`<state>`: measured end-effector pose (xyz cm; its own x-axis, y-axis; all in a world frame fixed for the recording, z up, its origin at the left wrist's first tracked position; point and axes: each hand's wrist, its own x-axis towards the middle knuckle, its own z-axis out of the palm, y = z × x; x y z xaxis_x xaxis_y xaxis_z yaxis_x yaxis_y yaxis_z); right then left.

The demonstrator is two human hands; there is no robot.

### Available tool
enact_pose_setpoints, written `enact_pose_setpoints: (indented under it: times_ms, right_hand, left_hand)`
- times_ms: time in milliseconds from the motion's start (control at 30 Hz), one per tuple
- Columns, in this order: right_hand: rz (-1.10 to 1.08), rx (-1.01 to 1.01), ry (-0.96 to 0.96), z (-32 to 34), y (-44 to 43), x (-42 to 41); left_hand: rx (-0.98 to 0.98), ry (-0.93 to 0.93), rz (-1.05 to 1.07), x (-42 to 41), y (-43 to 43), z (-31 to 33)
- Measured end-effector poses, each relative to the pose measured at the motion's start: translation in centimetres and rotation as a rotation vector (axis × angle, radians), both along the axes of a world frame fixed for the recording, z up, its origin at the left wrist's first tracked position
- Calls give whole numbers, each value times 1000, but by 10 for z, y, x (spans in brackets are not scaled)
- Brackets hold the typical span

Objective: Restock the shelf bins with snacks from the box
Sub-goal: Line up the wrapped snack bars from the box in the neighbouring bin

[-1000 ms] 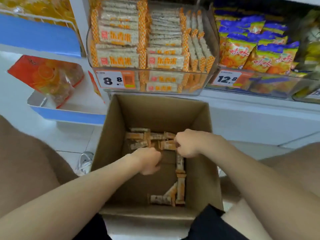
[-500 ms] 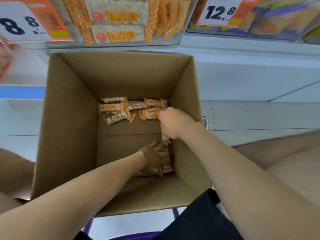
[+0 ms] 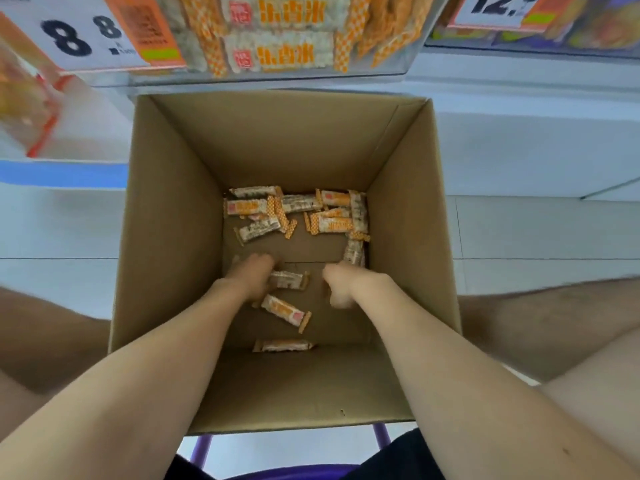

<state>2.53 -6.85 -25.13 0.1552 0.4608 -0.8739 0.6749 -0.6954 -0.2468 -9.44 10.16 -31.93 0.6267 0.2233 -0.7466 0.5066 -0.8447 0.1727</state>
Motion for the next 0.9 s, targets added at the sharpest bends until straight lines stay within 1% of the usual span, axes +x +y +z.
enact_pose_setpoints:
  times_ms: [133,200,267,333,500,600,700,800,833,867,900]
  right_hand:
    - [-247,16,92,-35,4,-13]
    - [-255,59,57,-48,9,-23]
    - [-180,109,-8,-59,15,-34]
    - [-74,151,-44,-67,20,-39]
    - [224,143,-90,-76,42,-39]
    - [320,163,-146,-81,50,-48]
    - [195,217,-164,-85,46,-45]
    - [-20,211,-199,-85,35,-34]
    - [-146,212,-212,-86,32,-31]
    - [-324,234,-222,-84,30,-27]
    - [-547,283,-228,-81,31,-24]
  left_hand:
    - [-195,-3,335,-1,7,0]
    - [-247,-22,483,-3,8,0]
    - [-269,-89,634,-7,8,2]
    - [-256,-168,734,-12,9,4]
    - [-164,-271,848,-20,14,12]
    - [-146,-267,888,-23,14,9]
    - [-162,-271,933,-26,15,5]
    - [-240,-273,1040,-27,12,0]
    - [-265,-291,1070,-27,11,-1]
    - [-286,-321,1095,-25,10,-1]
    - [-303,-355,1116,-22,9,1]
